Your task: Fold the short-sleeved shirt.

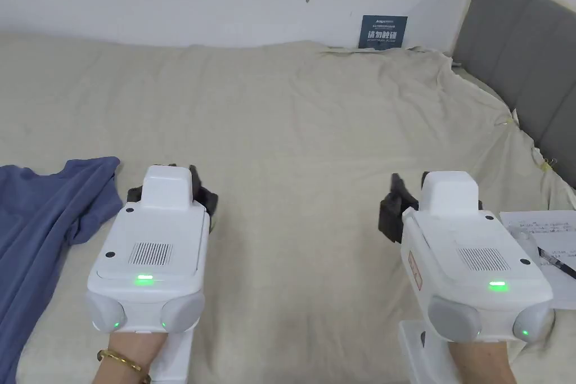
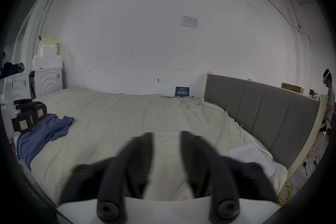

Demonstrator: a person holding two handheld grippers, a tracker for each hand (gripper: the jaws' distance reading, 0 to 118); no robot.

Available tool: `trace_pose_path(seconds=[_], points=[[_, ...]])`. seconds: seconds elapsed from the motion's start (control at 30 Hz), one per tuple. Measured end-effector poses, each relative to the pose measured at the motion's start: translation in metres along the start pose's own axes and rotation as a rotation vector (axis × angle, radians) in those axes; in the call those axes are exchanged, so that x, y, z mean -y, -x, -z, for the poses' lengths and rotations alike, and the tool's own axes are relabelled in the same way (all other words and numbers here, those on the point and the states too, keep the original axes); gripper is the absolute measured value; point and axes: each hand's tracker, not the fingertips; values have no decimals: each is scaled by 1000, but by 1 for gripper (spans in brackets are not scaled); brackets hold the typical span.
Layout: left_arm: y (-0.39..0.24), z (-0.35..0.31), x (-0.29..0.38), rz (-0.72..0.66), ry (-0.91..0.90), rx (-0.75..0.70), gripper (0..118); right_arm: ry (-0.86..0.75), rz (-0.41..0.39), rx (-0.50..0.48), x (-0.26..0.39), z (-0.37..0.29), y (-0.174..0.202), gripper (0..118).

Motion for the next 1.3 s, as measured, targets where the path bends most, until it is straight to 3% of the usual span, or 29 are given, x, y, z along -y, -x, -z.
trace_pose_path(seconds=[0.03,0.07,0.1,0.13,1.03,1.13,1.2,1.23,1.27,1.3], points=[[1,0,-1,-5,-5,-13,14,-7,-1,14,-1,0,-1,3],[2,-1,-2,-14,-1,-10,10,-13,0,27,-2,-1,-2,1],[4,-1,-4,-29,8,3,1,-20,3,30,-3,-2,-3,0],[6,-1,-5,-32,9,6,0,-18,8,17,-4,-3,-4,0],[16,-3,-1,-49,44,-13,0,9,-16,-21,-2,-2,-1,0],[14,-2,-2,-19,52,-20,0,15,-55,-15,-3,0,-1,0],[6,1,-5,227,21,-44,0,11,-270,-9,-10,4,4,0],[-3,1,-4,475,-57,-58,0,-13,-491,1,-12,8,11,0],[-12,1,0,746,-144,-82,0,-69,-793,43,-10,10,22,0],[-18,1,6,1006,-228,-108,0,-120,-1032,50,-6,12,29,0]])
